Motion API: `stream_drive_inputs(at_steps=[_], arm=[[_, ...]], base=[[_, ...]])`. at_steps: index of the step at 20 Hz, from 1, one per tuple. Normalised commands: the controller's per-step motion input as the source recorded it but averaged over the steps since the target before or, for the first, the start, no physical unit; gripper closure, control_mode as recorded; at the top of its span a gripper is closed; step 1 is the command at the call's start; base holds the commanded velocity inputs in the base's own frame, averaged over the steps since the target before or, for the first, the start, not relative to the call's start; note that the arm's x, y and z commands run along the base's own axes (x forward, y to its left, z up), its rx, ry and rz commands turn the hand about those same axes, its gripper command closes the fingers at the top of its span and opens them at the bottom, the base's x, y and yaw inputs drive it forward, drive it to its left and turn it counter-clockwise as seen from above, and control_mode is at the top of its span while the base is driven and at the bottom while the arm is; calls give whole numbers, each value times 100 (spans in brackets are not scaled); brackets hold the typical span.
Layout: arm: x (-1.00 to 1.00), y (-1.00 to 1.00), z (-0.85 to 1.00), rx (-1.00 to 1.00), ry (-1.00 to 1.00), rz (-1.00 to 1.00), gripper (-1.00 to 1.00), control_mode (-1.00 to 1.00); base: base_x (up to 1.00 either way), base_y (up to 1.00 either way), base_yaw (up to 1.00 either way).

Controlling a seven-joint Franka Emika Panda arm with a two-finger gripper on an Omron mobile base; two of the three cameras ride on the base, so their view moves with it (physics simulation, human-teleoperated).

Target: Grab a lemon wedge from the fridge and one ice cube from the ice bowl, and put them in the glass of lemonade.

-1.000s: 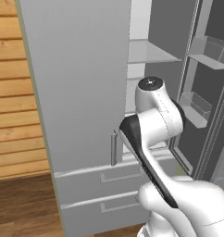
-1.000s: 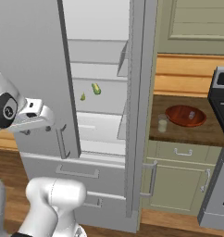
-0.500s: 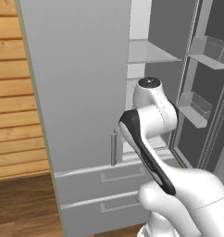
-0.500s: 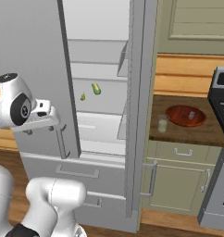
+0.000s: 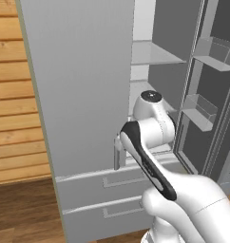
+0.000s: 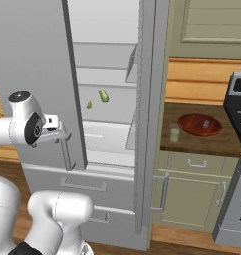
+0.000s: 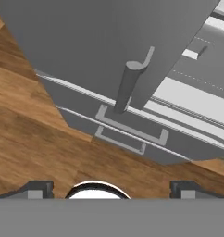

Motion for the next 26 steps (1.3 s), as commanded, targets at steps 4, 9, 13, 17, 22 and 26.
stream_drive_inputs(at_steps=[4,9,13,17,22,26], arm=[[70,0,-10,0,0,-8,-100,-100],[71,0,-43,9,-2,-20,-100,-100],[22,13,-28,11,0,-30,-100,-100],[13,29,-27,6,-3,-24,-100,-100],[20,19,-24,0,-4,-7,-100,-100],[53,0,-39,0,-3,-1,-100,-100]], base=[[0,0,0],[0,0,0],[0,0,0],[0,0,0],[0,0,0],[0,0,0]])
